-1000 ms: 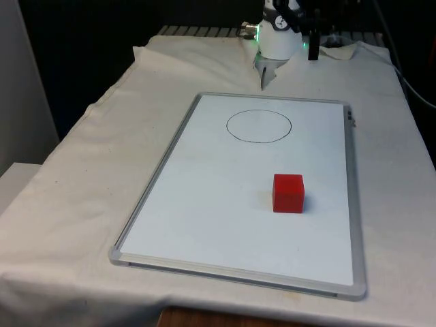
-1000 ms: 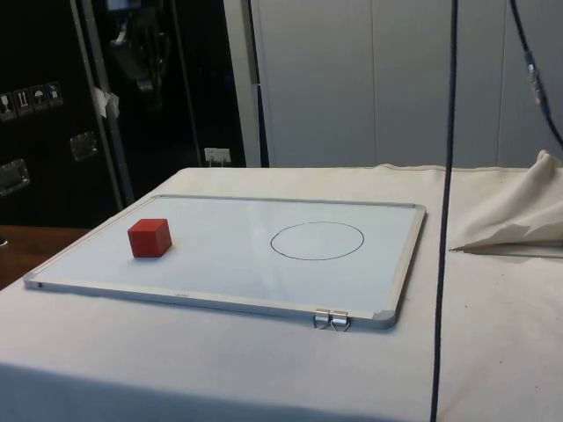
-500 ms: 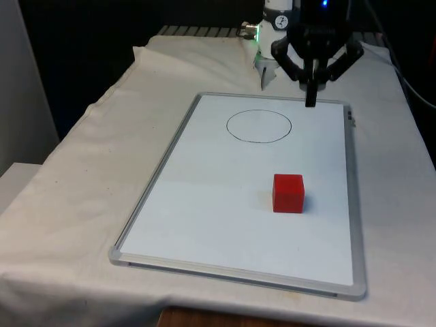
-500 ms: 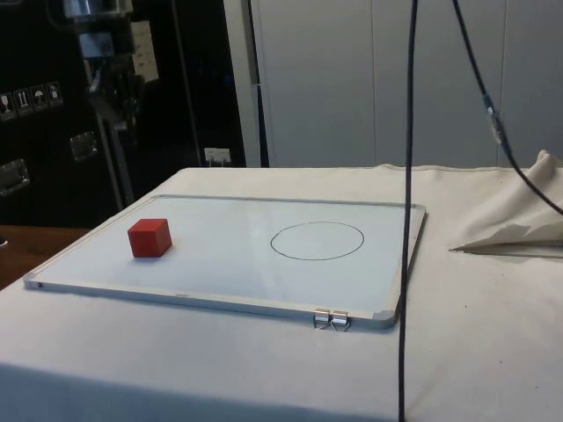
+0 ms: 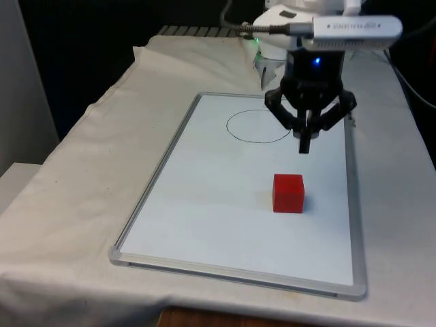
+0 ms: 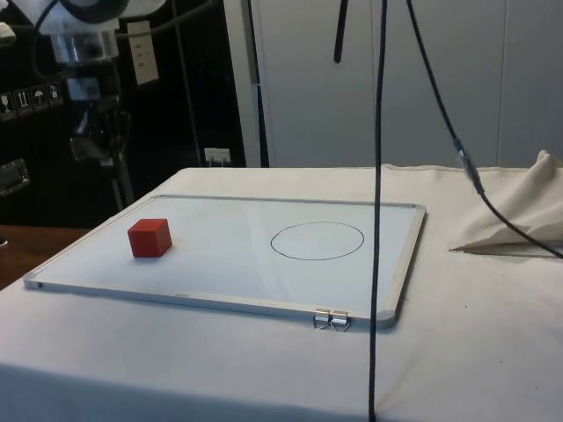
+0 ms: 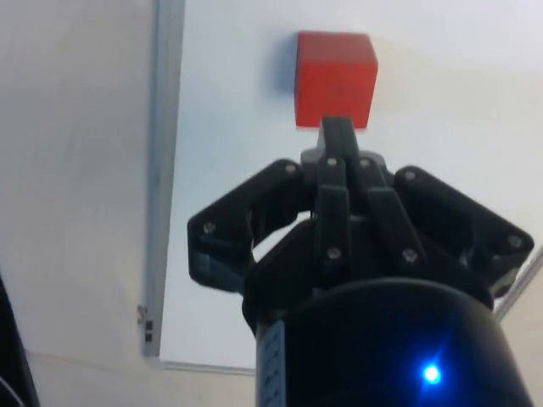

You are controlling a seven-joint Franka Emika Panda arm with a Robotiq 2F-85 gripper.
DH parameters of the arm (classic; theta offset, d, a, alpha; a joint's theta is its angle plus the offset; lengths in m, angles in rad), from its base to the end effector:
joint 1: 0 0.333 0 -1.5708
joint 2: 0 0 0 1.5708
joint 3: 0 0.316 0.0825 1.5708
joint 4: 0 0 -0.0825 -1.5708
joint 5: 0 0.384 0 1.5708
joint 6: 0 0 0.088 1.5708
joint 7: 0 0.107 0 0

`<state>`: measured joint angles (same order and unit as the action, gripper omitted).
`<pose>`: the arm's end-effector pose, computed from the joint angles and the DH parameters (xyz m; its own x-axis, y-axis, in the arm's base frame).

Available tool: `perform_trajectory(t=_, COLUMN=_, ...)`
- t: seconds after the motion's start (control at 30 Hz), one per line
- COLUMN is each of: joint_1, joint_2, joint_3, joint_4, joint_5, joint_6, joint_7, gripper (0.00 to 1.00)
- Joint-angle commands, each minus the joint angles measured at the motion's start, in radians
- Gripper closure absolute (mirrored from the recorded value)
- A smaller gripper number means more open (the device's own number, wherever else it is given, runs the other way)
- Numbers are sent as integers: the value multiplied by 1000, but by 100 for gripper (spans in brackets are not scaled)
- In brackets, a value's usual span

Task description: Push the cube into the marked area.

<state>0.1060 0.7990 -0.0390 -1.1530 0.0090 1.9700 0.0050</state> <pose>0.7587 0.0602 0.3229 0.9973 0.0707 0.0186 0.0704 -0.9973 0.0195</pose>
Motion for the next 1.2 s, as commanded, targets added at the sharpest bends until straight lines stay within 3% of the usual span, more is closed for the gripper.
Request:
perform_trajectory(t=0.0, joint_1=-4, joint_2=31, joint_3=1, joint_4=33, joint_5=3, joint_6=-3, joint_7=-3, gripper=100)
perform_trajectory(t=0.07, joint_1=-7, joint_2=71, joint_3=2, joint_4=71, joint_5=4, joint_6=2, joint_7=-5, gripper=100)
perform_trajectory(t=0.1, joint_1=-3, joint_2=51, joint_3=0, joint_4=49, joint_5=1, joint_6=6, joint_7=-1, gripper=100)
perform_trajectory(t=0.23, joint_1=-9, joint_2=127, joint_3=3, joint_4=125, joint_5=6, joint_6=9, joint_7=-5, gripper=100)
perform_trajectory(t=0.33, joint_1=-11, joint_2=158, joint_3=3, joint_4=152, joint_5=6, joint_6=16, joint_7=-8, gripper=100)
perform_trajectory(t=0.37, joint_1=-6, joint_2=143, joint_3=0, joint_4=133, joint_5=2, joint_6=21, joint_7=-4, gripper=100)
perform_trajectory(t=0.4, joint_1=-11, joint_2=167, joint_3=4, joint_4=160, joint_5=6, joint_6=17, joint_7=-10, gripper=100)
perform_trajectory(t=0.57, joint_1=-12, joint_2=215, joint_3=4, joint_4=187, joint_5=6, joint_6=36, joint_7=-20, gripper=100)
perform_trajectory(t=0.87, joint_1=-9, joint_2=238, joint_3=3, joint_4=179, joint_5=3, joint_6=37, joint_7=-22, gripper=100)
perform_trajectory(t=1.03, joint_1=-1, joint_2=229, joint_3=7, joint_4=136, joint_5=4, joint_6=35, joint_7=-24, gripper=100)
perform_trajectory(t=1.17, joint_1=2, joint_2=235, joint_3=5, joint_4=140, joint_5=3, joint_6=19, joint_7=-22, gripper=100)
